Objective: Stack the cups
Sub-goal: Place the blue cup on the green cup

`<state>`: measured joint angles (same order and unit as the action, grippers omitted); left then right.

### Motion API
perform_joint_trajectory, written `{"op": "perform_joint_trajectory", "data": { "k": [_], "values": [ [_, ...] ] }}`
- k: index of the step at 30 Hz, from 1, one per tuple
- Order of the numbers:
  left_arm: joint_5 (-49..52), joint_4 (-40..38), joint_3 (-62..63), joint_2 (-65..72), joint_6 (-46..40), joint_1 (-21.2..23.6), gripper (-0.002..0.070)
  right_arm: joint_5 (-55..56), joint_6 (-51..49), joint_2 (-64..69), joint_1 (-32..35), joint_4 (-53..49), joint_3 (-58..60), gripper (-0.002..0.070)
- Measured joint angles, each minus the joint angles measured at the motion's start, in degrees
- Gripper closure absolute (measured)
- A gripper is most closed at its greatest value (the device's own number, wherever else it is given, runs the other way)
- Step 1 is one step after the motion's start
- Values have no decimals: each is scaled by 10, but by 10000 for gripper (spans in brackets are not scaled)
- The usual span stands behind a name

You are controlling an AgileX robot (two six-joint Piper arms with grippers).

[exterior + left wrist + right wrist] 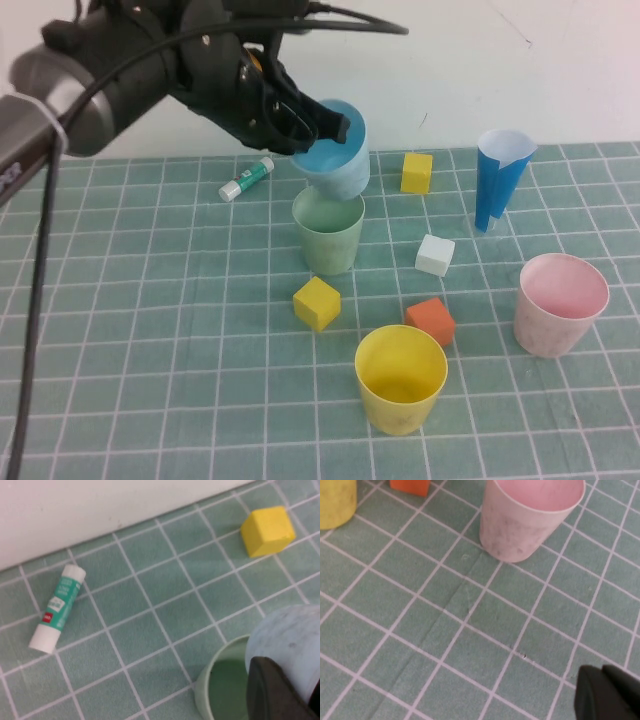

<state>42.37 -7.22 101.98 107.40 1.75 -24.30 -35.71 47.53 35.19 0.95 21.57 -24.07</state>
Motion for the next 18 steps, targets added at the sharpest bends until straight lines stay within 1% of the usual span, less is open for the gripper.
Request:
{"op": "perform_joint_trajectory", "data": {
  "k": [5, 13, 15, 18],
  "values": [
    [9, 1, 7, 31, 2, 0, 662, 0, 0, 0, 0, 0, 0, 679],
    [29, 15, 9, 33, 16, 0, 657, 0, 0, 0, 0, 5, 0, 679],
    [35, 23, 9, 33, 16, 0, 631, 0, 0, 0, 0, 11, 0, 679],
    [43, 33, 9, 33, 17, 0, 568, 0, 0, 0, 0, 18, 0, 679]
  ]
}}
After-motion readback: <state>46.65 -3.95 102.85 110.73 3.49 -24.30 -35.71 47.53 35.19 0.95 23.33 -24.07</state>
